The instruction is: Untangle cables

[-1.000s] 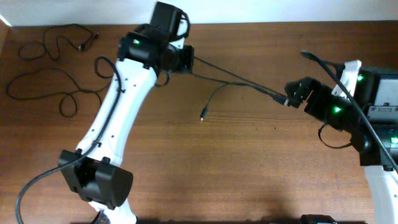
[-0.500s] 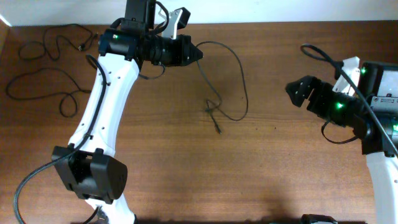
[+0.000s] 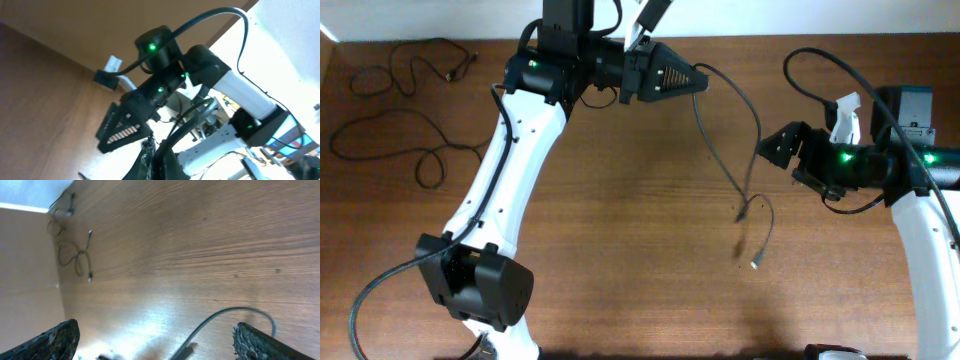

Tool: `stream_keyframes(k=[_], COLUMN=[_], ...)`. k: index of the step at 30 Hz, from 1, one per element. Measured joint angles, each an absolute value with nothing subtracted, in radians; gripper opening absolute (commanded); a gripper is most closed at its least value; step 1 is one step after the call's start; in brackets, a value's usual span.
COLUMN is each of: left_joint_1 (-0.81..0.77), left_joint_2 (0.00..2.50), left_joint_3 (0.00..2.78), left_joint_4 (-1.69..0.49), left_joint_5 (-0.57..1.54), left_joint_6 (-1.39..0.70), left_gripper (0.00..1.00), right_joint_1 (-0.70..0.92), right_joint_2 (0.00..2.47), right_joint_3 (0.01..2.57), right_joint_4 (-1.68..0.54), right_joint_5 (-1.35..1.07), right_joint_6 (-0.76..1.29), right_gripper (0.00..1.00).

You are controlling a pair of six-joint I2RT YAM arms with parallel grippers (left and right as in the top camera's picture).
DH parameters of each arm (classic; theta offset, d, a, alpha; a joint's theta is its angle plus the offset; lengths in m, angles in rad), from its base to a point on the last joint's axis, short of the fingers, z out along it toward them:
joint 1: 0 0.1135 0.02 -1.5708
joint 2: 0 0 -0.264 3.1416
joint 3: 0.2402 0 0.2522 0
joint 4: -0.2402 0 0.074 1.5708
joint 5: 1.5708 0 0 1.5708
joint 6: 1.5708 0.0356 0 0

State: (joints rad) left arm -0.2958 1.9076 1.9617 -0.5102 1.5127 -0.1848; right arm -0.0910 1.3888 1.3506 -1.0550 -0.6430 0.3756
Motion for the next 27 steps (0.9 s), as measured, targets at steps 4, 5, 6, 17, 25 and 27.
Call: stream_keyframes(k=[4,5,6,17,25,27], left_joint_1=[-0.296,-0.296,-0.296,-0.421,-0.431,-0.431], left_joint_2=[1.908,1.908,1.908,1.908,1.908,1.908], left_joint_3=[1.965,1.966,1.969,1.967,1.967,1.967], left_joint_4=[-0.576,-0.656,-0.738,-0.853,-0.836,-0.834], left_joint_5=[1.398,1.286,1.175,0.885,0.976,0.992], left_joint_6=[-0.219,-0.237,-0.249,-0.266,-0.267,-0.267], left_gripper=[0.0,0.0,0.0,0.0,0.0,0.0], right_joint_1=[-0.091,-0.091,-0.091,-0.091,-0.091,-0.091], right_joint_2=[1.391,1.391,1.391,1.346,1.367,1.383], right_joint_3=[1.351,1.351,1.351,1.35,1.35,1.35], right_joint_4=[-1.058,-1.058,-1.06,-0.979,-0.979,-0.979], right_joint_5=[-0.732,-0.745,-0.752,-0.879,-0.741,-0.743], right_joint_6=[0.315,0.31,0.307,0.037,0.023,0.022], right_gripper=[0.98,0.98,0.98,0.98,0.62,0.52])
